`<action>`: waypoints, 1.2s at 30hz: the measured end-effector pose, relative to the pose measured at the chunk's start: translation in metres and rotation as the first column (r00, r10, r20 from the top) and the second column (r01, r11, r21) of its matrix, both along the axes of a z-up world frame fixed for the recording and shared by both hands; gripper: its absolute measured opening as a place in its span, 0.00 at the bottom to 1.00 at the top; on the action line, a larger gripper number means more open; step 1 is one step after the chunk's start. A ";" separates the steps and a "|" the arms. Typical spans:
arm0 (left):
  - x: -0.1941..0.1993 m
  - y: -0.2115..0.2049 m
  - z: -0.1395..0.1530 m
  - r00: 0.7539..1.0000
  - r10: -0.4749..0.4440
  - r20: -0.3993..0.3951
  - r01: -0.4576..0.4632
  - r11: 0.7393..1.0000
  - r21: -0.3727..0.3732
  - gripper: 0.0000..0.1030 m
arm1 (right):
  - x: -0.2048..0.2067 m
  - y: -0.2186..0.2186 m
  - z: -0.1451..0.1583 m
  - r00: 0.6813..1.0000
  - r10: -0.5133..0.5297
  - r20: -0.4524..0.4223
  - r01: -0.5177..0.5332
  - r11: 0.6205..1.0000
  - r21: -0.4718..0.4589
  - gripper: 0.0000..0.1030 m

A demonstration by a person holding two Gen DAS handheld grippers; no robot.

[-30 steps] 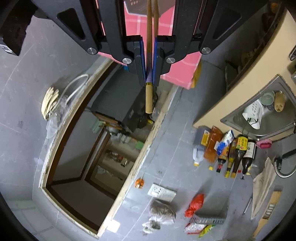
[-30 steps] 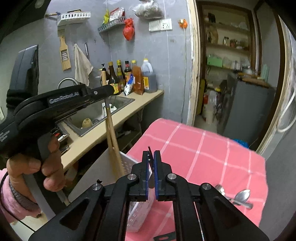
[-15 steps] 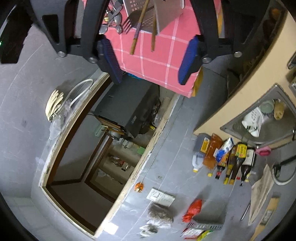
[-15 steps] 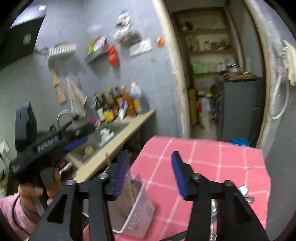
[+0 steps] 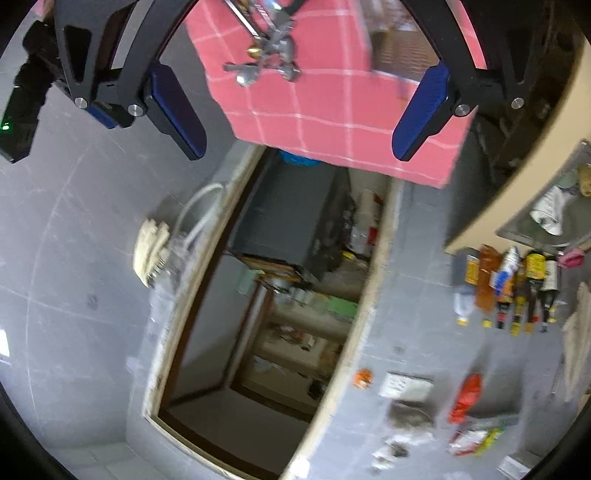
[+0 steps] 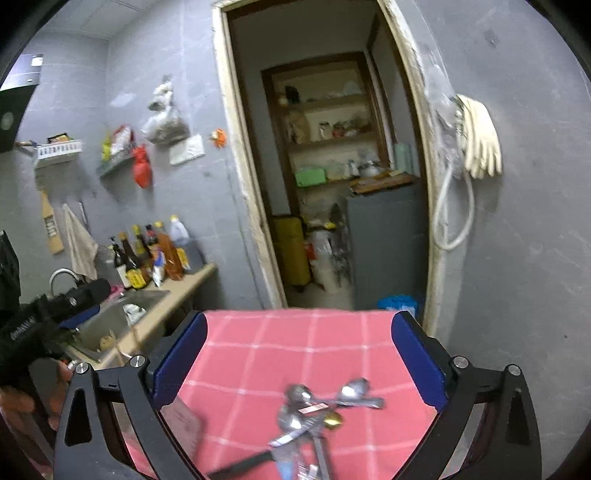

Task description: Organize utensils

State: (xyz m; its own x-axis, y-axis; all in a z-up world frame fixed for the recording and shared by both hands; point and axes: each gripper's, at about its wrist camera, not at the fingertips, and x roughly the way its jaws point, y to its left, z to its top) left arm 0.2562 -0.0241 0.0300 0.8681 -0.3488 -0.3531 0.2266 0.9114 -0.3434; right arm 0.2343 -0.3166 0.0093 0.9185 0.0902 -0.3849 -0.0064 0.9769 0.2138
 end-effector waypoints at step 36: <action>0.100 -0.099 -0.200 0.813 -0.065 -0.578 0.040 0.998 -0.056 0.41 | 0.165 -0.058 -0.233 0.838 0.344 -0.424 -0.256 0.933 0.252 0.38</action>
